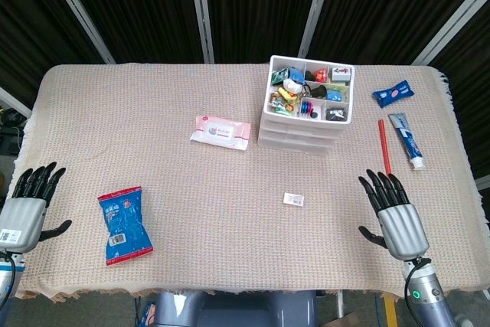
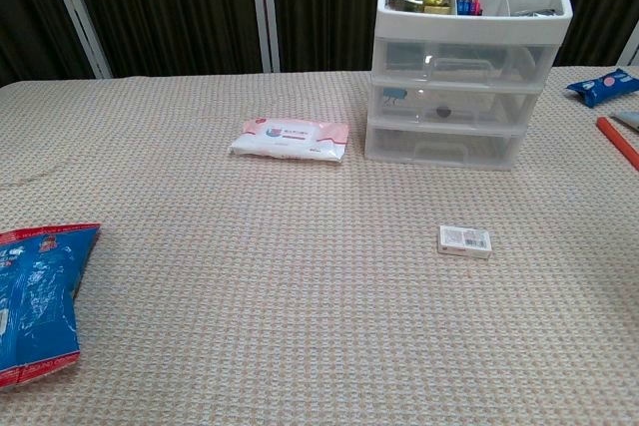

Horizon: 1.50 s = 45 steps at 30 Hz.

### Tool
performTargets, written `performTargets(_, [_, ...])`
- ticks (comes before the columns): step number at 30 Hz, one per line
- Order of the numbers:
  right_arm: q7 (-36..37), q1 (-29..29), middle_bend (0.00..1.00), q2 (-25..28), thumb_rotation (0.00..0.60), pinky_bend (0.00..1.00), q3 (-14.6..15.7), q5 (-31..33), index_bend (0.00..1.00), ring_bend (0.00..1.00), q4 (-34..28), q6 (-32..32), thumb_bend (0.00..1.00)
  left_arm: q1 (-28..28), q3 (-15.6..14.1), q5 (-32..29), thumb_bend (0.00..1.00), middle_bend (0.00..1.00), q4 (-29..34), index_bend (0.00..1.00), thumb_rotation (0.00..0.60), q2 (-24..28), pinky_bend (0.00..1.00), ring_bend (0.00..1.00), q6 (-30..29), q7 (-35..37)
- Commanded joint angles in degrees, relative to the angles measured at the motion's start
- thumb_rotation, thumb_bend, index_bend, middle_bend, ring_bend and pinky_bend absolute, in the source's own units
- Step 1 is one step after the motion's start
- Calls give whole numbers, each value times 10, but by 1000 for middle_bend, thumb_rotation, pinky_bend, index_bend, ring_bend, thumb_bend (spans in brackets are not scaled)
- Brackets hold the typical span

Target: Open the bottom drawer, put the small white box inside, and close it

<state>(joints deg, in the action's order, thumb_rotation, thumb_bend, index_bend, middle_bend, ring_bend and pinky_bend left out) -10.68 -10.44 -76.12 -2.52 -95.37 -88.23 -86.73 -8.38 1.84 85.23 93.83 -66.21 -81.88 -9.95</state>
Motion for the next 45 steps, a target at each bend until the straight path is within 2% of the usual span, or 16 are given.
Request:
performTargets(1, [1, 0, 0, 0, 600, 63, 0, 0, 0, 0, 1, 0, 47, -1, 0, 0, 191, 0, 0, 58, 600, 0, 0, 0, 1, 0])
performTargets(24, [10, 5, 9, 5, 600, 63, -1, 13, 0, 4, -12, 1, 46, -1, 3, 0, 189, 0, 1, 58, 600, 0, 0, 0, -3, 2])
performTargets(26, [22, 5, 94, 8, 600, 124, -4, 14, 15, 81, -19, -1, 47, 0, 3, 4, 190, 0, 2, 58, 600, -1, 0, 0, -8, 2])
performTargets(28, [37, 5, 255, 8, 600, 279, -8, 16, 54, 252, -29, -6, 50, 2, 3, 6, 189, 0, 2, 58, 600, -1, 0, 0, -11, 3])
performTargets(29, [43, 5, 369, 8, 600, 392, -10, 17, 81, 376, -34, -7, 52, 2, 3, 6, 189, 0, 2, 58, 600, -1, 0, 0, -12, 3])
performTargets(31, [65, 2, 509, 10, 600, 507, -15, 30, 98, 518, -53, 0, 57, 3, 4, 5, 190, 0, 1, 58, 600, -1, 0, 0, -14, 6])
performTargets(34, [109, -9, 652, 20, 600, 585, -25, 95, 100, 652, -122, 57, 79, 2, 5, 3, 191, 0, 1, 58, 600, -1, 0, 0, -12, 12])
performTargets(37, [130, -29, 710, 29, 600, 610, -47, 168, 100, 713, -179, 114, 124, 1, 5, 5, 192, 0, 1, 58, 600, -1, 0, 0, -12, 15])
performTargets(42, [143, -72, 742, 21, 600, 624, -103, 308, 99, 748, -247, 192, 214, 2, 6, 6, 193, 0, 1, 58, 600, -2, 0, 0, -15, 22])
performTargets(45, [158, -105, 742, 4, 600, 625, -147, 408, 99, 748, -276, 231, 248, 2, 4, 8, 194, 0, 1, 58, 600, -1, 0, 0, -14, 25])
